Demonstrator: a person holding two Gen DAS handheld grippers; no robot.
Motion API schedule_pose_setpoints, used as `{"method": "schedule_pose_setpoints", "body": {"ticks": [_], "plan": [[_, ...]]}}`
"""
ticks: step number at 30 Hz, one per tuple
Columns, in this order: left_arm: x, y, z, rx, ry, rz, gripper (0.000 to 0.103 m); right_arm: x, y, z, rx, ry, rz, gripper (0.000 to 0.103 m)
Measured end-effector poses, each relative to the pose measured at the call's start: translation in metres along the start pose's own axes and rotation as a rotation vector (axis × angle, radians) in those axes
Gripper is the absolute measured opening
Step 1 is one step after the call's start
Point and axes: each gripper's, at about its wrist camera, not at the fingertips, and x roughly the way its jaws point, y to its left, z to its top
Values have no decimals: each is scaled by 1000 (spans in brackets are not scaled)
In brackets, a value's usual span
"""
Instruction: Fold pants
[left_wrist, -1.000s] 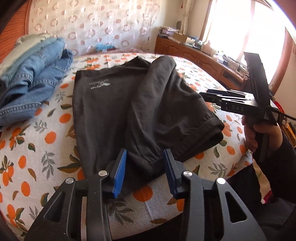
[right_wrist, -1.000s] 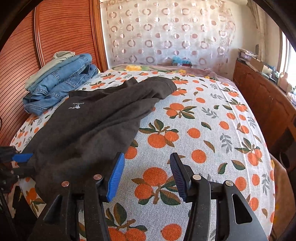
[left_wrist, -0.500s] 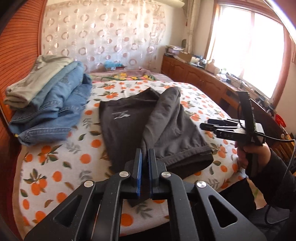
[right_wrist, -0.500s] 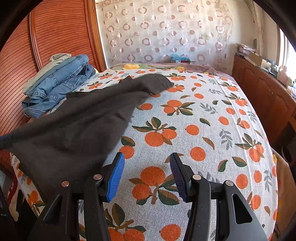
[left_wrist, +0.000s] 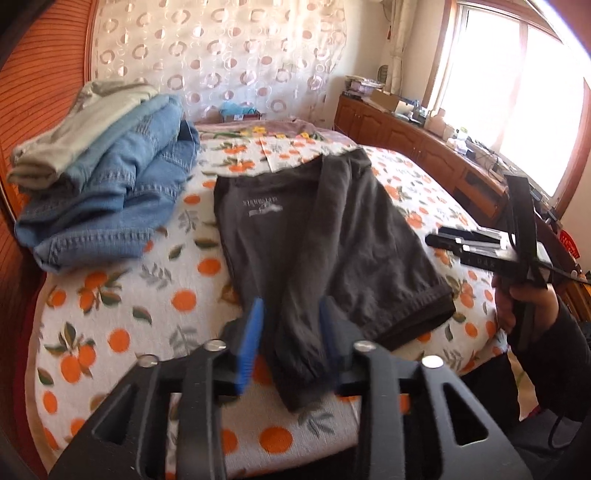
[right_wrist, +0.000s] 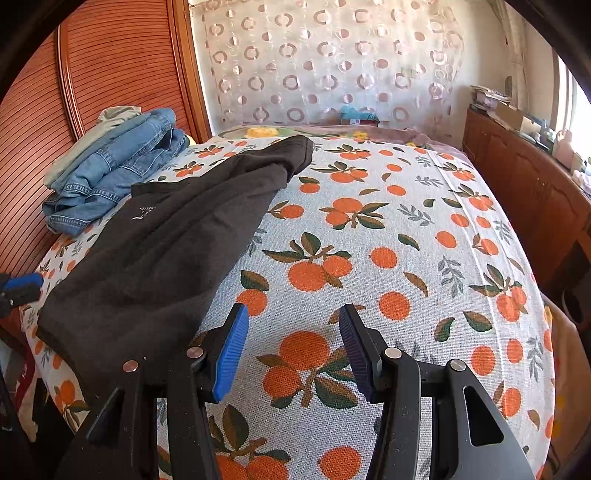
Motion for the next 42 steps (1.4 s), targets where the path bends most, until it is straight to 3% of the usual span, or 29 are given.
{"method": "schedule_pose_setpoints", "body": {"ticks": [7, 20, 22, 28, 42], "plan": [[33, -1, 42, 43, -16, 7, 48, 0, -1, 0, 0, -2, -1, 53], [104, -33, 86, 99, 93, -79, 48, -4, -2, -3, 0, -16, 1, 53], [111, -37, 88, 102, 108, -86, 45, -4, -2, -3, 0, -17, 1, 53], [125, -42, 93, 101, 137, -107, 8, -6, -3, -4, 2, -22, 6, 53], [94, -110, 93, 222, 112, -243, 4, -16, -17, -7, 89, -67, -34, 53]]}}
